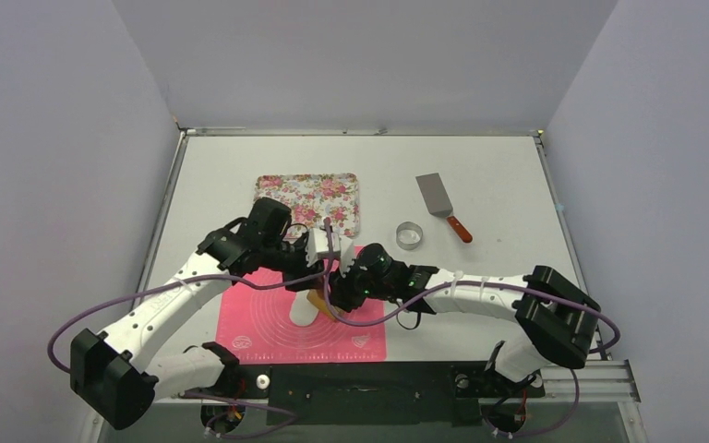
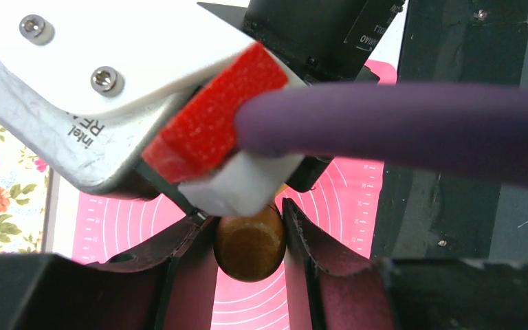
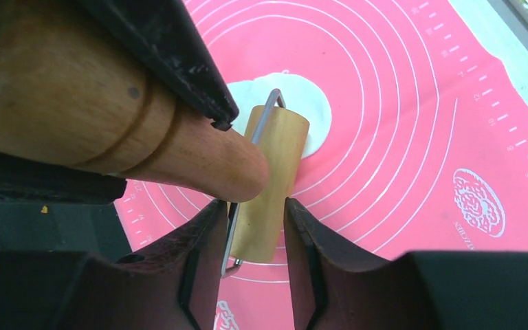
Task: Roll out the dumpling wrappers from the dough
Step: Flatten out the dough on the work surface.
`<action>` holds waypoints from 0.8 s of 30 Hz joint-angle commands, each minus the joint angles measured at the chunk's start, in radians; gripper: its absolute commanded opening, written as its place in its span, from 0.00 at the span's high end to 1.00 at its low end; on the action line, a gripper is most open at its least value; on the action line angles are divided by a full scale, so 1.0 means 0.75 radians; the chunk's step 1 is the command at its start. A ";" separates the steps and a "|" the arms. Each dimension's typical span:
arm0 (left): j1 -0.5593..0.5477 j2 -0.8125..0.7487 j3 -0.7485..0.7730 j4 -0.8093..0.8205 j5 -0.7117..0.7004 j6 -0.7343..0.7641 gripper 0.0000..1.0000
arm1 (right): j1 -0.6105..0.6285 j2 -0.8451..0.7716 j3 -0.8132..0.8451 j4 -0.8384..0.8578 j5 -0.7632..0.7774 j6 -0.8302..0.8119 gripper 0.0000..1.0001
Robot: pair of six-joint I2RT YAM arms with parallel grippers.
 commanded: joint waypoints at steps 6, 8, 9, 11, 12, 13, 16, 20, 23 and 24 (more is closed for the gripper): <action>-0.022 0.016 -0.006 0.002 0.146 -0.022 1.00 | -0.029 -0.019 -0.055 0.399 0.006 -0.022 0.53; -0.021 0.011 -0.010 0.003 0.137 -0.021 1.00 | -0.032 -0.050 -0.097 0.470 0.011 -0.054 0.49; -0.022 0.009 -0.015 0.003 0.136 -0.021 1.00 | -0.032 -0.059 -0.109 0.498 0.011 -0.065 0.48; -0.021 0.005 -0.028 0.011 0.136 -0.021 1.00 | -0.032 -0.103 -0.146 0.543 0.011 -0.099 0.45; -0.019 0.000 -0.033 0.016 0.137 -0.020 1.00 | -0.032 -0.114 -0.176 0.563 0.010 -0.119 0.45; -0.019 -0.002 -0.046 0.019 0.142 -0.019 1.00 | -0.032 -0.133 -0.191 0.598 0.010 -0.128 0.44; -0.014 -0.009 -0.057 0.034 0.152 -0.017 1.00 | -0.033 -0.153 -0.229 0.650 0.000 -0.154 0.43; -0.007 -0.006 -0.055 0.044 0.154 -0.021 1.00 | -0.033 -0.160 -0.242 0.685 -0.038 -0.169 0.42; -0.006 -0.001 -0.049 0.046 0.157 -0.023 1.00 | -0.022 -0.145 -0.284 0.797 -0.060 -0.156 0.34; -0.005 -0.002 -0.046 0.045 0.162 -0.023 1.00 | -0.017 -0.136 -0.293 0.875 -0.056 -0.159 0.33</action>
